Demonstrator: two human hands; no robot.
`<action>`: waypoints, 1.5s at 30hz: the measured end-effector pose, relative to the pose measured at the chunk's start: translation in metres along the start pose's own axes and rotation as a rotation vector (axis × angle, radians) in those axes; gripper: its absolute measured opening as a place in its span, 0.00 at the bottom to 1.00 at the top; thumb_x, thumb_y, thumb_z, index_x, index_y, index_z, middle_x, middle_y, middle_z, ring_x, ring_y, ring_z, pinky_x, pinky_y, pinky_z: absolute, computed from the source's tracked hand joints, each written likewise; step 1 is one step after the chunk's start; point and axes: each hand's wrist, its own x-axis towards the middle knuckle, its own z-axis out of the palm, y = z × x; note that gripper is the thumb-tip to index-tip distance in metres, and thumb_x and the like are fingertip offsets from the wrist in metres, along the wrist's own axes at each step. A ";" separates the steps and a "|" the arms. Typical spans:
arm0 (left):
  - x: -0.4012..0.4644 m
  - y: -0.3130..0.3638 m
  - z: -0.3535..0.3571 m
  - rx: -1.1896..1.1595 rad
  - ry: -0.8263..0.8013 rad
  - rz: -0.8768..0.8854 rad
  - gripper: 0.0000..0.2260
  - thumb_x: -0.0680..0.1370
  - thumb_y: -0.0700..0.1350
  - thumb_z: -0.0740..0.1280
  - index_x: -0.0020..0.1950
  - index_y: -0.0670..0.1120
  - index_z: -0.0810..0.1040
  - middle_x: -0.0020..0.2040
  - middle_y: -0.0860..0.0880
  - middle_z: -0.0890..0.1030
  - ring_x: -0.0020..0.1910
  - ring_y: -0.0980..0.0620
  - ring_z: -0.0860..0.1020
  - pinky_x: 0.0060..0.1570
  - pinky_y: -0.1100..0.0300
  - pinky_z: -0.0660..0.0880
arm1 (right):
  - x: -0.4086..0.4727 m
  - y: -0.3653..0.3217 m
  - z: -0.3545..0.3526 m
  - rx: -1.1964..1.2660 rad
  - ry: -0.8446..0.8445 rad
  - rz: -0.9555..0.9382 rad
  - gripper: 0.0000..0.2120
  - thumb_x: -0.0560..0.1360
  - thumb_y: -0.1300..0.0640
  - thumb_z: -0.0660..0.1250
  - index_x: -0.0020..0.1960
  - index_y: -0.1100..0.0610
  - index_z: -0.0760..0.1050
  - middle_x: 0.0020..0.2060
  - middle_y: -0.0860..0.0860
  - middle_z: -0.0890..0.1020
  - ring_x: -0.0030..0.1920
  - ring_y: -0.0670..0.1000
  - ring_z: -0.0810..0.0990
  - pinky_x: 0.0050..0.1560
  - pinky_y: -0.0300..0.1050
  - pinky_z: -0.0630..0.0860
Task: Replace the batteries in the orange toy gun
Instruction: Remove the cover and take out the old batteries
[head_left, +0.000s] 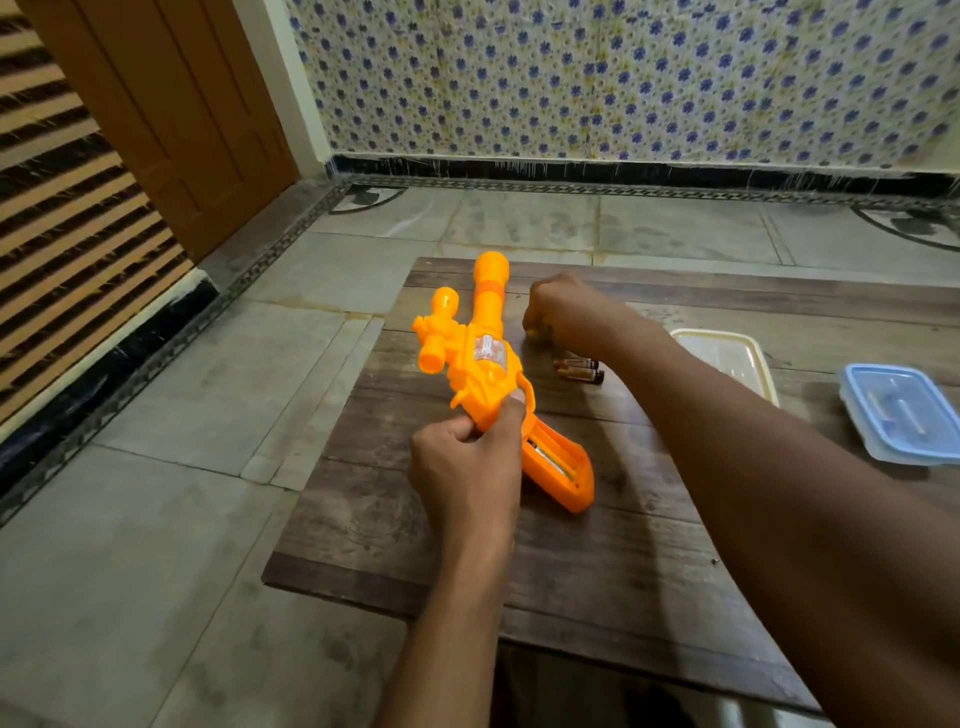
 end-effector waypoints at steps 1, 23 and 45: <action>0.001 0.000 0.000 -0.003 0.003 0.000 0.16 0.72 0.55 0.78 0.31 0.45 0.83 0.25 0.52 0.80 0.28 0.55 0.79 0.36 0.42 0.84 | 0.000 -0.002 0.000 0.023 -0.004 0.002 0.09 0.77 0.67 0.70 0.57 0.64 0.82 0.57 0.59 0.79 0.53 0.58 0.81 0.55 0.49 0.80; 0.001 0.001 0.002 -0.148 -0.012 0.090 0.16 0.79 0.51 0.71 0.33 0.46 0.77 0.25 0.58 0.74 0.27 0.60 0.72 0.34 0.59 0.72 | -0.164 -0.067 0.000 0.776 0.317 0.392 0.08 0.80 0.57 0.69 0.52 0.57 0.87 0.43 0.55 0.88 0.47 0.51 0.85 0.54 0.50 0.80; -0.016 0.013 0.026 0.248 -0.027 0.631 0.18 0.70 0.54 0.80 0.58 0.51 0.86 0.44 0.52 0.79 0.40 0.59 0.77 0.39 0.78 0.67 | -0.182 -0.087 0.016 2.467 0.084 0.606 0.16 0.81 0.69 0.53 0.59 0.68 0.78 0.43 0.60 0.87 0.40 0.54 0.88 0.40 0.47 0.86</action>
